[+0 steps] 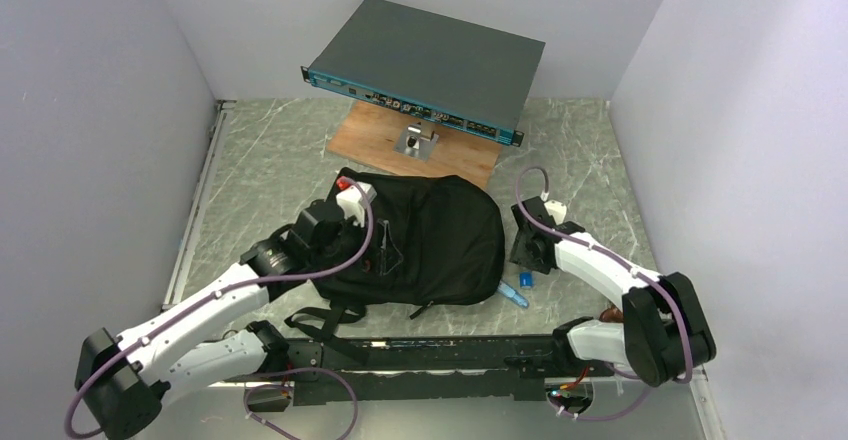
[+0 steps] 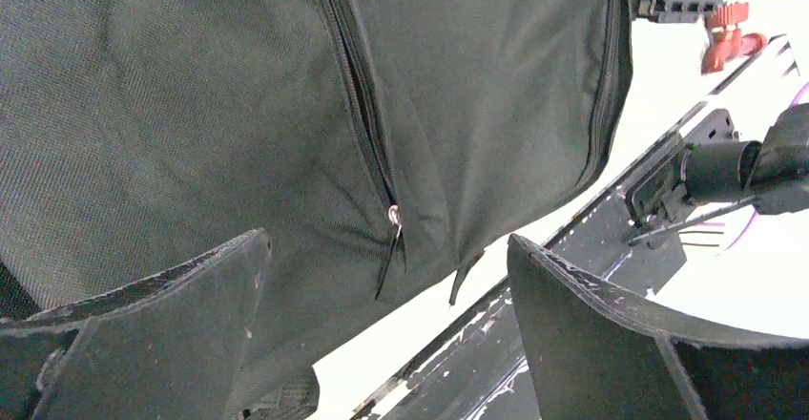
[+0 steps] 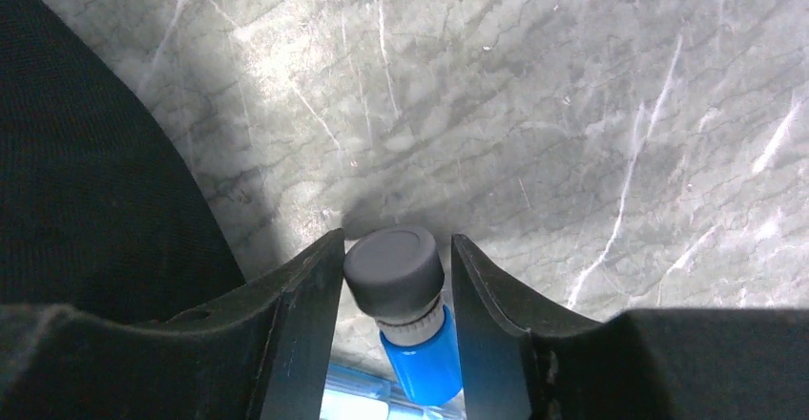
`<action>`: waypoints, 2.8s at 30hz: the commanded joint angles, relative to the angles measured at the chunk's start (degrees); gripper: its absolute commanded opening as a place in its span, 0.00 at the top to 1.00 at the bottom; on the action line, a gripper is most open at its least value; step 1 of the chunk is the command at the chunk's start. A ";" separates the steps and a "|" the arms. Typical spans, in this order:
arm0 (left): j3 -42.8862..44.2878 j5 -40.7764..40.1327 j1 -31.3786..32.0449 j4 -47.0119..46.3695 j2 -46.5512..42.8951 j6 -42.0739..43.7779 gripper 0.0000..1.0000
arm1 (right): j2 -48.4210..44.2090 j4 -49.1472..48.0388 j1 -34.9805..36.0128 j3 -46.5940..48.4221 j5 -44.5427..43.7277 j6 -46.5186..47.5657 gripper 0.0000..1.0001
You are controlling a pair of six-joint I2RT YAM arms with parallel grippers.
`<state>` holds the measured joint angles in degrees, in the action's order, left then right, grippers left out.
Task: Pack the student bag
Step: Pick up the stationery from the center of the board, then place the stationery in the student bag.
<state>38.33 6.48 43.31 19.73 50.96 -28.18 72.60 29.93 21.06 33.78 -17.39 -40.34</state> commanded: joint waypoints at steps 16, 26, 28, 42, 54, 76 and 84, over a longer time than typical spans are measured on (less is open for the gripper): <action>26.30 -11.33 -6.04 7.10 32.21 -0.38 0.19 | -24.38 -7.19 -0.49 -4.99 4.77 5.47 1.00; 28.44 -15.70 -5.91 5.89 39.50 0.35 0.57 | -36.32 -9.79 -0.49 -5.94 10.26 10.75 1.00; 27.31 -14.13 -5.75 4.47 38.97 0.47 0.59 | -35.70 -9.76 -0.54 -5.92 11.02 10.62 1.00; 24.54 -11.15 0.98 0.77 41.24 1.00 0.24 | -35.55 -9.95 -0.54 -5.30 13.77 10.10 1.00; 27.46 -20.30 3.04 4.85 48.67 2.53 0.50 | -35.16 -9.41 -0.36 -1.14 20.23 9.05 1.00; 14.50 -19.77 2.90 -4.06 19.72 7.18 1.00 | -18.33 -47.63 18.38 0.59 31.44 -10.36 1.00; 12.24 -14.56 2.83 -4.69 13.38 6.65 1.00 | -6.25 -64.39 25.80 -0.64 19.49 -8.37 1.00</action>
<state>50.65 -12.67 45.60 17.85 68.38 -20.67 64.10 -18.04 43.81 34.57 11.38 -49.95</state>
